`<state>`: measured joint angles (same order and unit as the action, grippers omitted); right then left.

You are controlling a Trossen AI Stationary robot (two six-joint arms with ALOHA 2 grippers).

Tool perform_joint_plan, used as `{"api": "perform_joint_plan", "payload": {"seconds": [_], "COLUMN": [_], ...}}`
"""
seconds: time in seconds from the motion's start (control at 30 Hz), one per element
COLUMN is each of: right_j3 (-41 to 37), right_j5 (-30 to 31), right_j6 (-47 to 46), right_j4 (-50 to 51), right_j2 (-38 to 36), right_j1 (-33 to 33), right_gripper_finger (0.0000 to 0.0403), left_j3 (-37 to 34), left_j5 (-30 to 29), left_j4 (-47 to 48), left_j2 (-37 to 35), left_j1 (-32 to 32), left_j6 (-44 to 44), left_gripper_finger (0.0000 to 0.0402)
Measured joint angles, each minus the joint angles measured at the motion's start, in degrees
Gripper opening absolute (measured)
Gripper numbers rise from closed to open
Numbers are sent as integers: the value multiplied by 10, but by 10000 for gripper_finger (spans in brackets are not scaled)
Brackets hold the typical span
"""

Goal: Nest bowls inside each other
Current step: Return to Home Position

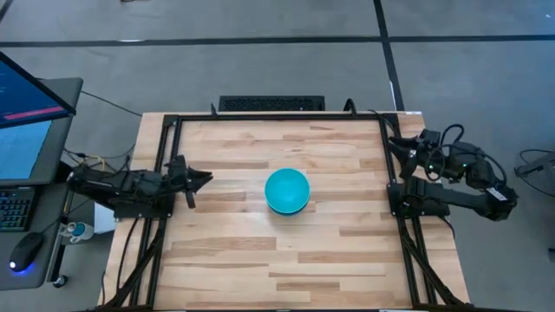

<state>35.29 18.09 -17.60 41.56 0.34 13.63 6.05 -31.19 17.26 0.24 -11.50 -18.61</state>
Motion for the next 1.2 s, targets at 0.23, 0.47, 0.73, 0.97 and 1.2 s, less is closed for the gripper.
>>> {"api": "perform_joint_plan", "payload": {"seconds": [0.23, 0.47, 0.73, 0.97, 1.2], "right_j3": [-4, -117, -275, -349, -348], "right_j5": [-16, -268, -293, -278, -214], "right_j6": [-113, 150, 74, 64, -98], "right_j4": [-41, -482, -649, -662, -424], "right_j2": [0, 3, 0, 1, 13], "right_j1": [0, -6, -4, -4, -4], "right_gripper_finger": [164, 154, 119, 113, 113], "left_j3": [-8, -9, -8, -8, -8], "left_j5": [35, 100, 135, 148, 53], "left_j4": [-52, -96, -120, -120, -105], "left_j2": [0, 0, 0, 0, 0], "left_j1": [64, 120, 136, 136, 136], "left_j6": [77, 75, 39, 39, -21], "left_gripper_finger": [29, 2, 0, 0, 0]}}
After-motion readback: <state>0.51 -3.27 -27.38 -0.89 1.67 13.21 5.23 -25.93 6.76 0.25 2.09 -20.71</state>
